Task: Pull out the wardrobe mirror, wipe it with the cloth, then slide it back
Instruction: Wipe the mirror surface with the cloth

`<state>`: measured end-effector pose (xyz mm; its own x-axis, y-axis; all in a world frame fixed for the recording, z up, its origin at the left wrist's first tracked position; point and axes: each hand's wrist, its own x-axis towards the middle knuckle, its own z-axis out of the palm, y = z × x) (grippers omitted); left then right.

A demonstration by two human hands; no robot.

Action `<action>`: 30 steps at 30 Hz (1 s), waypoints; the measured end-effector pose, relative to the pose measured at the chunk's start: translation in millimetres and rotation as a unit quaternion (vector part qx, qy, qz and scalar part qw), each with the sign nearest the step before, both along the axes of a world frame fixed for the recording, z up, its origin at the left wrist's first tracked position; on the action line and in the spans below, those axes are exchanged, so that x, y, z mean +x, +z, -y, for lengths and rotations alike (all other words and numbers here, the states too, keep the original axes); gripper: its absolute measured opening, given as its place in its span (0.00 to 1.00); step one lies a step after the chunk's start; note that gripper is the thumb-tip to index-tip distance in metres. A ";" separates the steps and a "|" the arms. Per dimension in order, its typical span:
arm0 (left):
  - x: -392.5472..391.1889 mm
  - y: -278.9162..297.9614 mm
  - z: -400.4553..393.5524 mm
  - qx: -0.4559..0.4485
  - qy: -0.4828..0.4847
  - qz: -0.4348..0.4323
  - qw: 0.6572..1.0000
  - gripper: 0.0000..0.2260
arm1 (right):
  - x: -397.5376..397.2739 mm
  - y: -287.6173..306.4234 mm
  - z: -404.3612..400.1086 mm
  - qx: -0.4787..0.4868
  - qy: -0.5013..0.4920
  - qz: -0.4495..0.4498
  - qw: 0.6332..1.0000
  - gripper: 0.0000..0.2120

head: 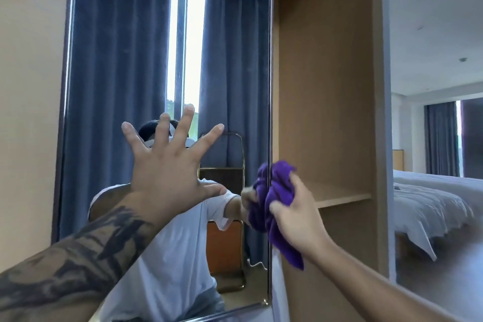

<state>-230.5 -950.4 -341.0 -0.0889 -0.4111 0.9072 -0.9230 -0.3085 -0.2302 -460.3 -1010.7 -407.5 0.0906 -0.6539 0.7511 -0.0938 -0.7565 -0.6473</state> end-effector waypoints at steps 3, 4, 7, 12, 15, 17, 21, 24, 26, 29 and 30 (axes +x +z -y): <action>1.3 1.2 1.6 0.001 0.004 0.005 1.000 0.50 | -4.0 -20.0 -1.4 0.018 0.003 -0.031 0.999 0.31; 1.8 1.2 2.0 0.000 0.003 0.006 1.000 0.50 | -3.9 -11.9 -0.2 0.008 -0.003 -0.037 0.999 0.31; 2.4 1.0 2.0 -0.002 -0.002 0.008 1.000 0.50 | 2.5 46.6 4.6 -0.048 -0.027 -0.032 0.998 0.27; 1.7 0.8 3.5 -0.008 0.011 0.012 1.000 0.50 | 7.0 152.3 16.7 -0.074 -0.041 0.007 0.996 0.22; 2.2 0.9 2.6 -0.007 0.006 0.012 1.000 0.50 | 4.3 130.9 16.0 -0.074 -0.039 -0.006 0.996 0.23; 2.6 0.9 2.4 -0.007 0.000 0.010 1.000 0.49 | 3.0 83.2 10.5 -0.082 -0.036 -0.042 0.995 0.26; 2.3 1.3 3.1 -0.004 0.004 0.008 1.000 0.49 | -1.1 -15.2 -2.7 -0.075 -0.021 -0.079 0.994 0.29; 2.4 0.1 2.9 -0.005 0.000 0.008 1.000 0.49 | -3.2 -26.5 -5.3 -0.057 -0.023 -0.085 0.995 0.28; 2.5 -0.4 2.1 -0.002 -0.004 0.004 1.000 0.49 | -1.1 5.0 -3.5 -0.096 -0.019 -0.077 0.992 0.28; 2.3 -0.8 1.9 0.002 -0.002 0.002 1.000 0.50 | 6.1 83.7 2.5 -0.141 -0.056 -0.044 0.988 0.23; 2.3 -0.8 2.1 0.000 0.001 0.004 1.000 0.50 | 7.3 107.7 6.1 -0.142 -0.069 -0.034 0.987 0.22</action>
